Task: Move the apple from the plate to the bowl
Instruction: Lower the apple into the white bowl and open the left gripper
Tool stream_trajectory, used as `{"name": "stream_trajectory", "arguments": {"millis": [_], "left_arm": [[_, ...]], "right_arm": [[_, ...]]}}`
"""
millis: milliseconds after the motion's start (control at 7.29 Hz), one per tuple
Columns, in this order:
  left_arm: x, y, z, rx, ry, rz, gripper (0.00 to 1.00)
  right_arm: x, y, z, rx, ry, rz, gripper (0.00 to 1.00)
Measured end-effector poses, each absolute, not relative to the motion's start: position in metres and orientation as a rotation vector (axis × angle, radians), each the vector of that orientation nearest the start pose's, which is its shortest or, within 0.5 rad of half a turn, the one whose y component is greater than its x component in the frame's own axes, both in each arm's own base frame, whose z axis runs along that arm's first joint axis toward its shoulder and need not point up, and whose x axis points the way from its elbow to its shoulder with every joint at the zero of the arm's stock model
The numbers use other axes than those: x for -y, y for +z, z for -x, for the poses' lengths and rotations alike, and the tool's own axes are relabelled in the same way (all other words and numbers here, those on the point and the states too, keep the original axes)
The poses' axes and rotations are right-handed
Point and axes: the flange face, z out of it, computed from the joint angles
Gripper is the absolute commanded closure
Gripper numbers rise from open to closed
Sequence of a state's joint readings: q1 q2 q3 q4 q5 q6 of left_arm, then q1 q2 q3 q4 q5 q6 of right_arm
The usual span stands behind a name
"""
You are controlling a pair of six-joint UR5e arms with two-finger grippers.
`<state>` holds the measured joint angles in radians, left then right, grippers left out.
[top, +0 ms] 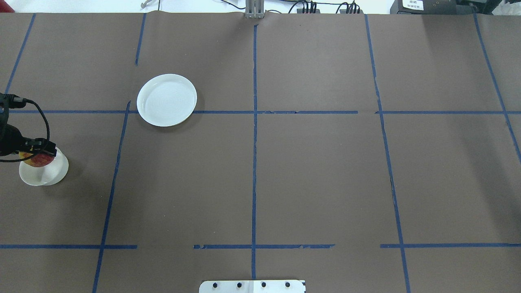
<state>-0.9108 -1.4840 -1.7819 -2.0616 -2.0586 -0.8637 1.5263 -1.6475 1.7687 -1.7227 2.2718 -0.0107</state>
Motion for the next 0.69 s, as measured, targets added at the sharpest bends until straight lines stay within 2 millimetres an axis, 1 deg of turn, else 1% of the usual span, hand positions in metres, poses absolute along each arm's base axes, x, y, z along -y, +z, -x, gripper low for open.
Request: {"name": "stream_trajectory", "arguments": {"millis": [137, 275, 549, 686], "left_arm": [[0.439, 0.557, -0.232, -0.751, -0.045, -0.103, 0.63], [0.441, 0.560, -0.233, -0.748, -0.045, -0.099, 0.36], [0.441, 0.567, -0.233, -0.740, -0.049, -0.088, 0.01], [0.442, 0.569, -0.234, -0.737, -0.051, -0.084, 0.00]], "right_arm": [[0.457, 0.618, -0.049, 0.700, -0.042, 0.041, 0.00], [0.457, 0.618, -0.049, 0.700, -0.042, 0.041, 0.00], [0.457, 0.618, -0.049, 0.700, -0.042, 0.041, 0.00], [0.457, 0.618, -0.049, 0.700, -0.042, 0.041, 0.00]]}}
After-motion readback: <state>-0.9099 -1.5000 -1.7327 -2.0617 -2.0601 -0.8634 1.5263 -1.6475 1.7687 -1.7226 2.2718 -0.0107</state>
